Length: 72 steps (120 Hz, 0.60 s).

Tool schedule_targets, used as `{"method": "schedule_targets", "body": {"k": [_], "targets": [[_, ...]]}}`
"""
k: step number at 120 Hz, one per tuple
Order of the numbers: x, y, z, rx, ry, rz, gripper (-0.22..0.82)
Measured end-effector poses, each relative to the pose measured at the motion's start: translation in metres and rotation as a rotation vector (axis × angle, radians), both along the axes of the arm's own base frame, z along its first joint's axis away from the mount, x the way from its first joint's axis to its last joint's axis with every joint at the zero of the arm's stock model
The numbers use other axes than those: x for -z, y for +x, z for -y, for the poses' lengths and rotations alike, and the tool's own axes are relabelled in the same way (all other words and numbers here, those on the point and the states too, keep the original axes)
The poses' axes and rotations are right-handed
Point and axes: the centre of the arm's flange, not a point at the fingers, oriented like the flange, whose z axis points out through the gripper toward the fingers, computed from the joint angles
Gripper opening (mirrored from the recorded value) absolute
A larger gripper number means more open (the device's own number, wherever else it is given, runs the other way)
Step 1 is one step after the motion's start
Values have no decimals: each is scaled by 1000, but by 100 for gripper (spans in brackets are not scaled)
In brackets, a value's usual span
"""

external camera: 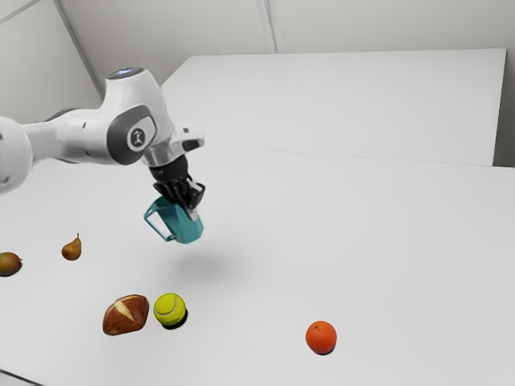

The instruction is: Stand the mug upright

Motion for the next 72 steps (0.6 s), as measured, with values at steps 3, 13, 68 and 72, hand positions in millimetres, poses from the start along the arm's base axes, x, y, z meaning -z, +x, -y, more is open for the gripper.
{"method": "schedule_targets", "body": {"k": [3,13,68,72], "targets": [[2,-1,0,-10,2,4,-18],[14,-3,1,-41,6,14,-18],[45,-3,8,-143,27,93,-18],[46,-3,9,-147,27,95,-18]]}}
